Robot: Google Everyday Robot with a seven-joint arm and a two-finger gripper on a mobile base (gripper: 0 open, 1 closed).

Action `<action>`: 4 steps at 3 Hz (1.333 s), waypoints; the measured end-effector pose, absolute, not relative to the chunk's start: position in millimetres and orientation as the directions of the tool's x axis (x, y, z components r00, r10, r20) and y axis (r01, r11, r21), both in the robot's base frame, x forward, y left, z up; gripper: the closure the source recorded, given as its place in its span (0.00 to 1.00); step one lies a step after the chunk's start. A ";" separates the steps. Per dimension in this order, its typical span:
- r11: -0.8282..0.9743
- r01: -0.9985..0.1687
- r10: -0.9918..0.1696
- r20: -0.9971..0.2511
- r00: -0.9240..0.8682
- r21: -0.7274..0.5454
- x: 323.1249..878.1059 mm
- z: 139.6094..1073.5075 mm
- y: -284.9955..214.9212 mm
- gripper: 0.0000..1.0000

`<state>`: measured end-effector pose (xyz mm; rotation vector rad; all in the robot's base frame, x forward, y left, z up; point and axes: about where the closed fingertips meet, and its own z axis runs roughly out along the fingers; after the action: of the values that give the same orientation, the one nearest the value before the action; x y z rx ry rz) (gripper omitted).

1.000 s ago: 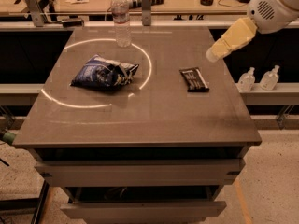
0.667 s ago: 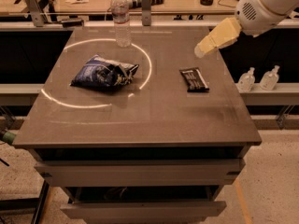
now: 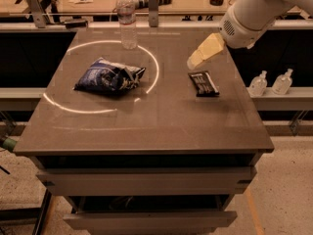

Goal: Pick rxbar chocolate

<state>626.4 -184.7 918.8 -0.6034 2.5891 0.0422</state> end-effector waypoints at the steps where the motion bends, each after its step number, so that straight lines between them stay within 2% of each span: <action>1: 0.902 -0.425 -0.412 -0.461 -0.786 -0.081 626.9 919.8 -184.5 0.00; 2: 0.902 -0.425 -0.412 -0.461 -0.786 -0.081 626.9 919.9 -184.5 0.00; 4: 0.933 -0.336 -0.360 -0.323 -0.875 -0.130 637.3 890.3 -161.5 0.00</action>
Offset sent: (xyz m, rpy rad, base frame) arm 0.0065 0.0073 -0.0067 -0.0846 0.0849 -0.1061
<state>637.3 -161.5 890.3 -0.5094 2.7447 -0.0986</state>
